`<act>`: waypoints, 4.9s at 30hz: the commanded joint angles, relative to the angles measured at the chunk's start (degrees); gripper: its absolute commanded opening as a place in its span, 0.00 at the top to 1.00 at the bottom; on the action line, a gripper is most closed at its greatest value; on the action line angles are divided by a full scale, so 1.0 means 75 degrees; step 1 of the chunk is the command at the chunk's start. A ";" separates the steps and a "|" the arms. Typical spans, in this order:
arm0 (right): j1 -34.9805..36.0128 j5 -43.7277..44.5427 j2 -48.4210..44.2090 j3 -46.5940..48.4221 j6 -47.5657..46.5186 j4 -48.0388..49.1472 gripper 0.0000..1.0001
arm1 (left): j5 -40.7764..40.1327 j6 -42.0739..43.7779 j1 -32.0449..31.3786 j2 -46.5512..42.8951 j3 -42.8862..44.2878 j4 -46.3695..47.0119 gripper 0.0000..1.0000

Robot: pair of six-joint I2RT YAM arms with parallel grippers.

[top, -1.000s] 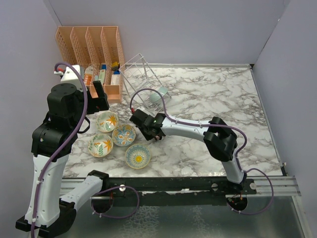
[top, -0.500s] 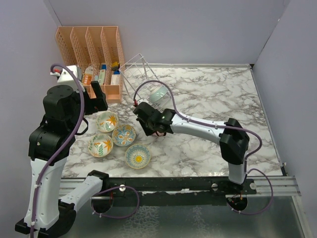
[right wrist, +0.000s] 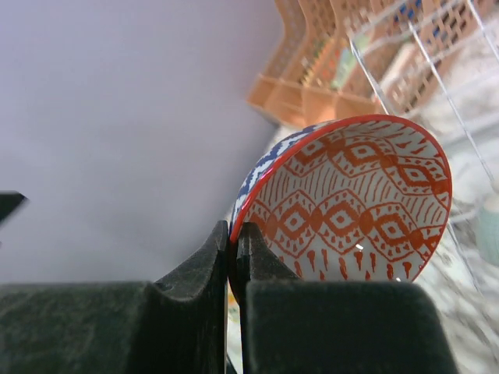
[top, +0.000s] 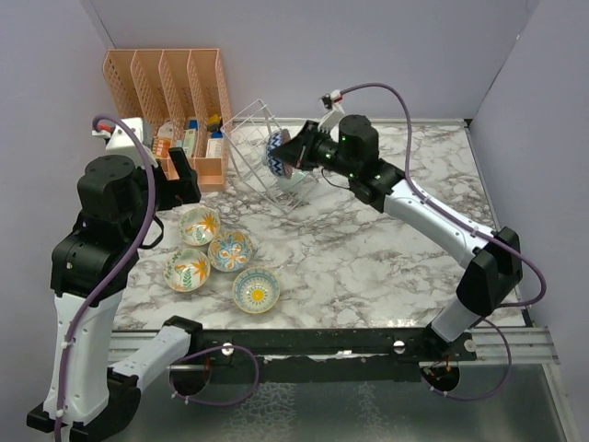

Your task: Load the bowls into the dish rack

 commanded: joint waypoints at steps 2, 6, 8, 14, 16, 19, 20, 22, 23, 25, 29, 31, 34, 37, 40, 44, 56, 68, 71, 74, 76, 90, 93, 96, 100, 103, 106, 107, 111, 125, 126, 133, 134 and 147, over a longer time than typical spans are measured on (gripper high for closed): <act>-0.0808 -0.0850 0.0296 -0.0967 0.2478 0.4927 0.99 | 0.0018 0.0096 -0.0058 0.0159 0.0275 0.0000 0.01; -0.0956 -0.0318 0.0945 -0.1439 0.3335 0.7254 0.99 | 0.0038 0.0154 -0.0074 0.0296 0.0289 0.0005 0.01; -0.0992 -0.0152 0.1391 -0.1435 0.3592 0.8189 0.99 | 0.0053 0.0180 -0.0066 0.0377 0.0289 0.0010 0.01; -0.1064 0.0278 0.2687 -0.1166 0.4699 1.0036 0.99 | 0.0137 0.0140 -0.0073 0.0588 0.0272 0.0037 0.01; -0.1059 0.0515 0.2893 -0.1215 0.4812 1.0254 0.99 | 0.0155 0.0143 -0.0073 0.0632 0.0254 0.0046 0.01; -0.1059 0.1041 0.2914 -0.1604 0.5004 1.0447 0.99 | 0.0155 0.0158 -0.0066 0.0655 0.0222 0.0066 0.01; -0.1059 0.1141 0.2913 -0.1716 0.5057 1.0442 0.99 | 0.0154 0.0164 -0.0069 0.0663 0.0209 0.0084 0.01; -0.1076 0.1224 0.2960 -0.1842 0.5147 1.0476 0.99 | 0.0155 0.0170 -0.0071 0.0660 0.0180 0.0086 0.01; -0.1074 0.1249 0.3014 -0.1892 0.5239 1.0528 0.99 | 0.0155 0.0171 -0.0074 0.0650 0.0157 0.0083 0.01; -0.1070 0.1367 0.3091 -0.2039 0.5470 1.0651 0.99 | 0.0155 0.0164 -0.0075 0.0643 0.0107 0.0082 0.01; -0.1068 0.1749 0.3073 -0.2481 0.5683 1.0870 0.99 | 0.0219 0.0155 -0.0075 0.0643 0.0033 0.0078 0.01; -0.1067 0.1806 0.3113 -0.2612 0.5697 1.1006 0.99 | 0.0257 0.0151 -0.0070 0.0657 0.0014 0.0087 0.01; -0.1069 0.1839 0.3233 -0.2635 0.5729 1.1117 0.99 | 0.0311 0.0143 -0.0070 0.0674 0.0008 0.0087 0.01; -0.1059 0.1914 0.3389 -0.2661 0.5789 1.1235 0.99 | 0.0359 0.0140 -0.0073 0.0696 0.0017 0.0065 0.01; -0.1059 0.2053 0.3624 -0.2697 0.5956 1.1494 0.99 | 0.0437 0.0139 -0.0075 0.0704 0.0010 0.0038 0.01; -0.1028 0.2084 0.3872 -0.2648 0.6093 1.1561 0.99 | 0.0472 0.0138 -0.0073 0.0689 -0.0003 0.0006 0.01; -0.0900 0.2386 0.4323 -0.2689 0.6234 1.1684 0.99 | 0.0541 0.0128 -0.0070 0.0628 -0.0199 0.0043 0.01; -0.0842 0.2666 0.4606 -0.2893 0.6477 1.1775 0.97 | 0.0583 0.0142 -0.0079 0.0615 -0.0247 0.0081 0.01; -0.0836 0.2679 0.4530 -0.2915 0.6442 1.1551 0.92 | 0.0588 0.0138 -0.0080 0.0603 -0.0261 0.0099 0.01; -0.0836 0.2729 0.4463 -0.2954 0.6398 1.1427 0.91 | 0.0609 0.0122 -0.0078 0.0598 -0.0261 0.0109 0.01; -0.0830 0.2758 0.4440 -0.2978 0.6432 1.1366 0.88 | 0.0609 0.0123 -0.0084 0.0587 -0.0261 0.0111 0.01; -0.0789 0.2933 0.3956 -0.3090 0.6463 1.0530 0.73 | 0.0671 0.0062 -0.0092 0.0564 -0.0203 0.0128 0.01; -0.0789 0.2939 0.3828 -0.3149 0.6426 1.0354 0.63 | 0.0682 0.0057 -0.0089 0.0555 -0.0174 0.0133 0.01; -0.0791 0.2949 0.3679 -0.3275 0.6456 1.0090 0.63 | 0.0694 0.0064 -0.0092 0.0557 -0.0146 0.0133 0.01; -0.0791 0.2957 0.3380 -0.3441 0.6542 0.9419 0.56 | 0.0638 0.0022 -0.0097 0.0530 -0.0104 0.0137 0.01; -0.0800 0.2962 0.3178 -0.3526 0.6569 0.8983 0.55 | 0.0602 0.0021 -0.0090 0.0518 -0.0035 0.0169 0.01; -0.0800 0.2968 0.3070 -0.3591 0.6632 0.8733 0.54 | 0.0558 0.0010 -0.0106 0.0520 0.0018 0.0167 0.01; -0.0796 0.2969 0.3041 -0.3635 0.6662 0.8686 0.53 | 0.0545 0.0016 -0.0101 0.0524 0.0030 0.0169 0.01; -0.0810 0.3022 0.2807 -0.3886 0.6725 0.8417 0.53 | 0.0538 0.0019 -0.0105 0.0522 0.0043 0.0158 0.01; -0.0848 0.2512 0.1154 -0.4745 0.5891 0.6942 0.52 | 0.0436 -0.0039 -0.0119 0.0523 0.0213 -0.0010 0.01; -0.0848 0.2270 0.0982 -0.4709 0.5718 0.6648 0.52 | 0.0426 -0.0058 -0.0105 0.0511 0.0217 -0.0014 0.01; -0.0336 0.1044 -0.0312 -0.3820 0.3528 0.2648 0.51 | 0.0294 -0.0131 -0.0109 0.0419 0.0434 -0.0042 0.01; -0.0170 0.0942 -0.0382 -0.3561 0.3093 0.1935 0.51 | 0.0271 -0.0127 -0.0114 0.0407 0.0489 -0.0046 0.01; 0.3149 -0.0081 0.0633 -0.0856 -0.2201 -0.2760 0.47 | 0.0132 -0.0096 -0.0116 0.0168 0.0664 -0.0106 0.01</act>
